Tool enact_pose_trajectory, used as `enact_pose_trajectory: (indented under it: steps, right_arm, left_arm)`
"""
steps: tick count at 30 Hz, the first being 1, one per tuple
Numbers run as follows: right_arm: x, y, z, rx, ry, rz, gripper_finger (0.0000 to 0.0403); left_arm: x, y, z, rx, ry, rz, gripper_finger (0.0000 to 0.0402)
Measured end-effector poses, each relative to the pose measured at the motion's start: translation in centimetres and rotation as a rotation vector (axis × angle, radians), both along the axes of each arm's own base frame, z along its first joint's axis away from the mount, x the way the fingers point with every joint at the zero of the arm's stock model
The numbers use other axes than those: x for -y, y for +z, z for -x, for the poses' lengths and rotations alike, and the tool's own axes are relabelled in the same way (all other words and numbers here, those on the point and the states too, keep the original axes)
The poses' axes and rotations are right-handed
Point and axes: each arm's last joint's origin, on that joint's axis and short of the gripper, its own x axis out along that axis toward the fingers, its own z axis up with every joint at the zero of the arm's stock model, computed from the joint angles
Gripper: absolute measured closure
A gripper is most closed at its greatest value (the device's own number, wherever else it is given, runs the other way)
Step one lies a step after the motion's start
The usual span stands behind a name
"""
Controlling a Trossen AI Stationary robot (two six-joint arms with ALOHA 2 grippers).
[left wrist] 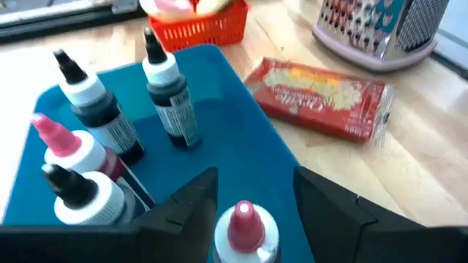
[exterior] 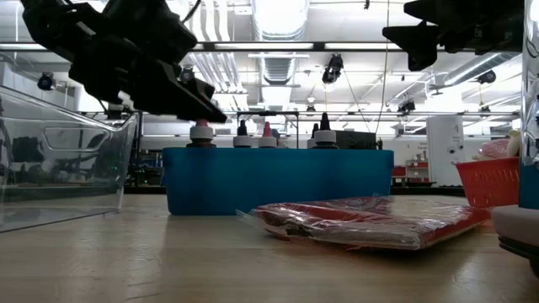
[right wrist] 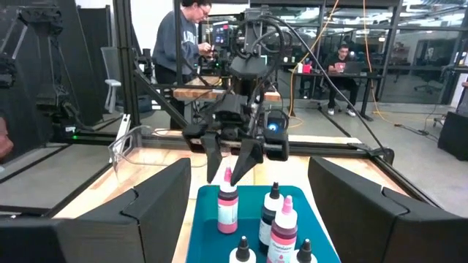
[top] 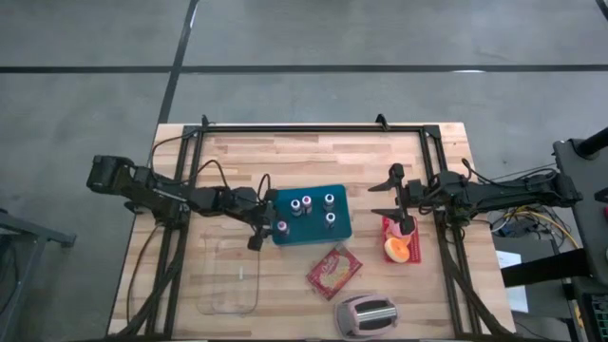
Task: Pick & Place Food Item
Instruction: Put the pink food coloring bottle into the blue bin, then put the red popcorn bag into the transparent bin
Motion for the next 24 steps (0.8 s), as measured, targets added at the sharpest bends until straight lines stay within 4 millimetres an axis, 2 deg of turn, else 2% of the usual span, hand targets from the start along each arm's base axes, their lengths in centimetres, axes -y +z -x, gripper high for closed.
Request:
enact_pose_trajectory:
  steps: [9, 16, 24]
  right_arm:
    - [0.0, -0.1, 0.0, -0.016, 0.003, -0.037, 0.0133]
    - [0.0, -1.0, -0.1, -0.11, 0.008, -0.115, 0.0133]
    - [-0.9, -1.8, -0.8, -0.258, 0.046, -0.18, 0.0133]
  left_arm:
    - [-0.1, 2.6, 0.9, 0.107, 0.006, -0.035, 0.0219]
    - [-0.2, 4.8, 2.1, 0.185, 0.018, -0.02, 0.0219]
    - [-0.1, 5.3, 2.6, 0.191, 0.016, -0.019, 0.0218]
